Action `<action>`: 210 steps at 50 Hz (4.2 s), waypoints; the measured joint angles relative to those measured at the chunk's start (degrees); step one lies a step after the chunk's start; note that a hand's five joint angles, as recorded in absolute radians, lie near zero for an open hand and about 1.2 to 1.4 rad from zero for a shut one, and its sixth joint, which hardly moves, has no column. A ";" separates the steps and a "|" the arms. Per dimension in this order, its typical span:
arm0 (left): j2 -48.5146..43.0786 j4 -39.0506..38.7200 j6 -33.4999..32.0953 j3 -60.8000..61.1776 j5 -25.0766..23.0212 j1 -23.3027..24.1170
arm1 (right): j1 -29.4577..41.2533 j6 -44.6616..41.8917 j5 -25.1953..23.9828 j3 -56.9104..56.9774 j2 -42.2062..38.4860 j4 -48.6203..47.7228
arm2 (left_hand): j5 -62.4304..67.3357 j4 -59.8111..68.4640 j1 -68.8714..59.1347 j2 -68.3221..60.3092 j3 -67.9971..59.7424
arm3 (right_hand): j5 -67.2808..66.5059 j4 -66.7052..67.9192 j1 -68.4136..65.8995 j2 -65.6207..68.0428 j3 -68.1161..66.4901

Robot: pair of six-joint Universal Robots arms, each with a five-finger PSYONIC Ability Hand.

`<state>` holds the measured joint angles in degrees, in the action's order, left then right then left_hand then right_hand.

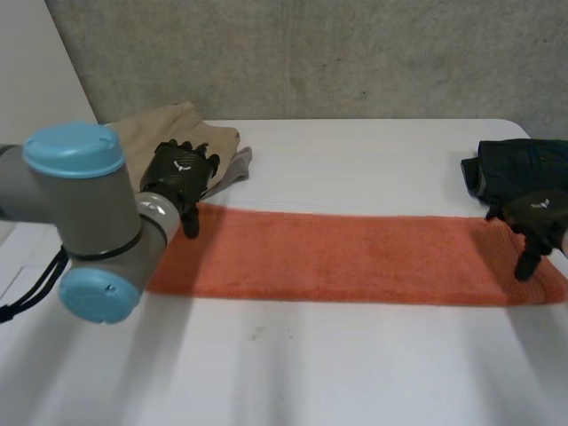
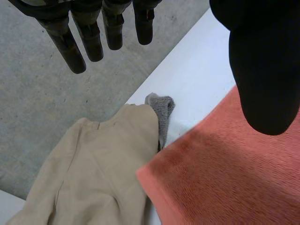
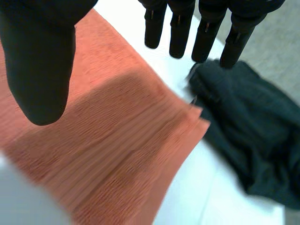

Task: Fold the laundry.

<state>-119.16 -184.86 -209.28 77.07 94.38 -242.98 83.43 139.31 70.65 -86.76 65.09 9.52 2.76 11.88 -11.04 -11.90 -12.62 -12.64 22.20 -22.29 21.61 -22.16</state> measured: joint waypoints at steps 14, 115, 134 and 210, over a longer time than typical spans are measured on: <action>3.10 -5.82 0.88 7.76 -1.01 -0.40 | -8.49 -1.30 -5.36 -11.45 -0.18 -11.76 | 0.00 0.00 0.00 0.00 0.00 | -14.22 14.54 -14.89 15.19 -14.68; 17.76 -7.29 3.52 18.33 -0.77 0.91 | 45.96 -12.42 3.18 -6.82 -3.37 -33.36 | 0.01 0.00 0.00 0.00 0.00 | -45.47 46.35 -40.07 46.02 -45.77; 10.75 -7.21 11.60 7.54 -0.80 5.68 | 36.64 27.11 -0.18 -7.97 4.68 -31.26 | 0.01 0.00 0.00 0.00 0.00 | 9.89 -10.14 9.49 -9.72 10.38; 5.61 8.49 12.64 -7.29 -28.98 7.39 | 49.24 22.34 14.58 -17.13 -2.02 -34.70 | -0.22 0.00 0.59 0.74 0.00 | 9.88 -10.14 10.11 -9.73 10.38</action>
<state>-113.55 -176.36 -196.64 69.77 65.40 -235.59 132.68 161.66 85.22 -103.89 63.07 -25.18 2.54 11.87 -10.45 -11.16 -12.62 -2.76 12.07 -12.18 11.88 -11.78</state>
